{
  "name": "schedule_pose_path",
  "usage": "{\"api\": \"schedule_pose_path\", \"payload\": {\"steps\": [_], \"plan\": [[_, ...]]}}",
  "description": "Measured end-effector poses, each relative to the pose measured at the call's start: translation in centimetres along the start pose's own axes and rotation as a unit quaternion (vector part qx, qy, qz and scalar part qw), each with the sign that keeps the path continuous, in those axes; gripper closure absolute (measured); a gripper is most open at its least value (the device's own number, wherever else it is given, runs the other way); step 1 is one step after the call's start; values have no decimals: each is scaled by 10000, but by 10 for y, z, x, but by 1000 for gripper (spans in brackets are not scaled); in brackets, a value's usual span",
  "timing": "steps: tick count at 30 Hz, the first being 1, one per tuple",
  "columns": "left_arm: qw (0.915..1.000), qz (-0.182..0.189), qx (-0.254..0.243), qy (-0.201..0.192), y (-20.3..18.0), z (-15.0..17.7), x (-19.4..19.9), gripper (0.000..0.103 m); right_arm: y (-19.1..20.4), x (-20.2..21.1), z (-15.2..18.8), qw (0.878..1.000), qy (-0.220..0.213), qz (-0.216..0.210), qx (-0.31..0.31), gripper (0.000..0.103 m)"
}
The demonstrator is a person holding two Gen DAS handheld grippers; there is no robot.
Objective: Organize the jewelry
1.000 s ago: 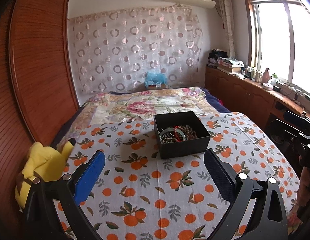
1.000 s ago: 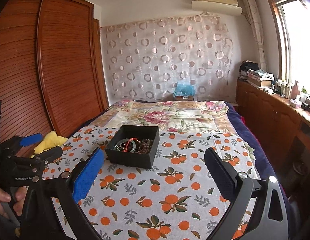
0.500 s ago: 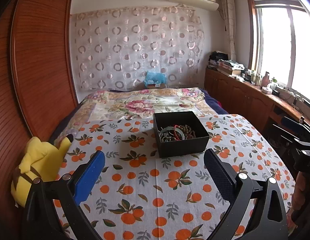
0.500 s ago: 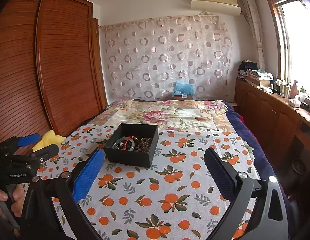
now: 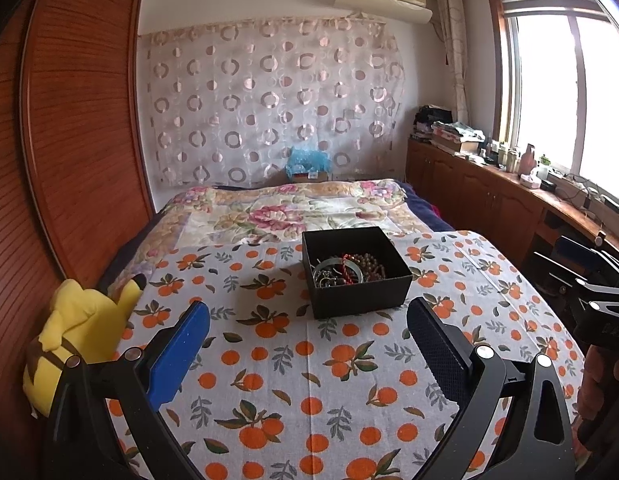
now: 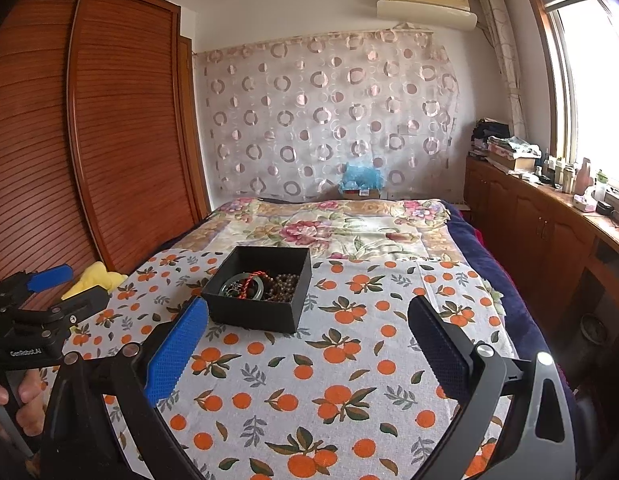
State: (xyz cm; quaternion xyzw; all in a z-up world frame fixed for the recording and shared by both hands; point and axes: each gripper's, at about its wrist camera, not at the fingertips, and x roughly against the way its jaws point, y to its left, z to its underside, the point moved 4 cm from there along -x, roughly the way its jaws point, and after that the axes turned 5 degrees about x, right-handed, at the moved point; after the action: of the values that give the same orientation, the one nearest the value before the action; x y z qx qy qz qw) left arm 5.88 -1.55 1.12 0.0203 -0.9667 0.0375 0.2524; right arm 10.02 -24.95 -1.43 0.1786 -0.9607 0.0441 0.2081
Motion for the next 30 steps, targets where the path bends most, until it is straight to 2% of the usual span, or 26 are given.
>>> {"api": "schedule_pose_path", "payload": {"steps": [30], "plan": [[10000, 1, 15, -13, -1, 0, 1, 8, 2, -1, 0, 10000, -19, 11, -7, 2]]}}
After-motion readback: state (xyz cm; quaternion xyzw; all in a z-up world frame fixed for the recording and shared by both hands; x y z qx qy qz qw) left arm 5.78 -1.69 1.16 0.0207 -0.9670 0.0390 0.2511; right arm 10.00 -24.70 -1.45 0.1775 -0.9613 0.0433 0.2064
